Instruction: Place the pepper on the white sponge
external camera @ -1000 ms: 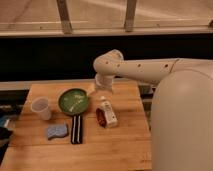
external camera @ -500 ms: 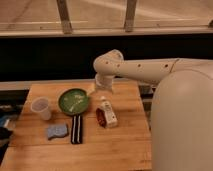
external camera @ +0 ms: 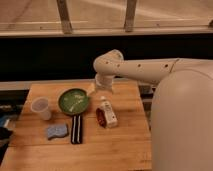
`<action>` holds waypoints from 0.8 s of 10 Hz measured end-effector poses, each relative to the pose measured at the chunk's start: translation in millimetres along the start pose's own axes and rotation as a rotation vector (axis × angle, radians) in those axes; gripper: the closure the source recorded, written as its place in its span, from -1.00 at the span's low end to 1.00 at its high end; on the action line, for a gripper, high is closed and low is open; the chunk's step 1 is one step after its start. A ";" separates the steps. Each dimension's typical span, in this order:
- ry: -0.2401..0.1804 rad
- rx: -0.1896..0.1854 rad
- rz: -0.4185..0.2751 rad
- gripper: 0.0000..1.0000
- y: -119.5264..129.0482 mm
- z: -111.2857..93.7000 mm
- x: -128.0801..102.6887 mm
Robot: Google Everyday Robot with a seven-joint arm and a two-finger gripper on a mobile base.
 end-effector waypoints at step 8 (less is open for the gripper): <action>0.012 0.096 -0.062 -0.60 20.9 -1.4 -18.0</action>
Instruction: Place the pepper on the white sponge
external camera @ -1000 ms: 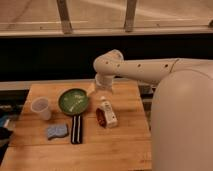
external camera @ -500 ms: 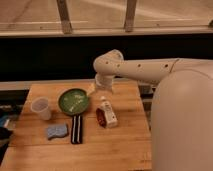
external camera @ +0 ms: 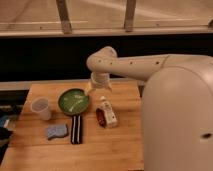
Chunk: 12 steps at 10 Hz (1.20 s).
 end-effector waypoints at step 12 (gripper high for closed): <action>0.188 -0.183 -0.052 -0.60 51.0 51.5 35.8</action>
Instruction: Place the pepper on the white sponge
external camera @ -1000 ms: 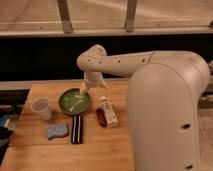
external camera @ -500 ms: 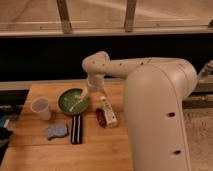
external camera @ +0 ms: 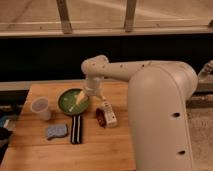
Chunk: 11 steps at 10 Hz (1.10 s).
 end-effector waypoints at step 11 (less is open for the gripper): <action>0.160 0.007 0.033 -0.60 -4.9 55.3 15.4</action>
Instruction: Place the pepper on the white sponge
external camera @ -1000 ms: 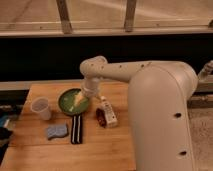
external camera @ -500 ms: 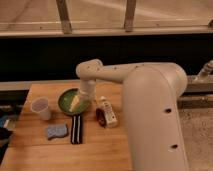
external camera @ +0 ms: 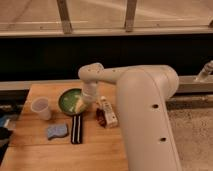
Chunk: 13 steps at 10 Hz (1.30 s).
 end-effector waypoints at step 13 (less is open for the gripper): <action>0.074 0.114 0.185 -0.60 -66.5 13.8 16.8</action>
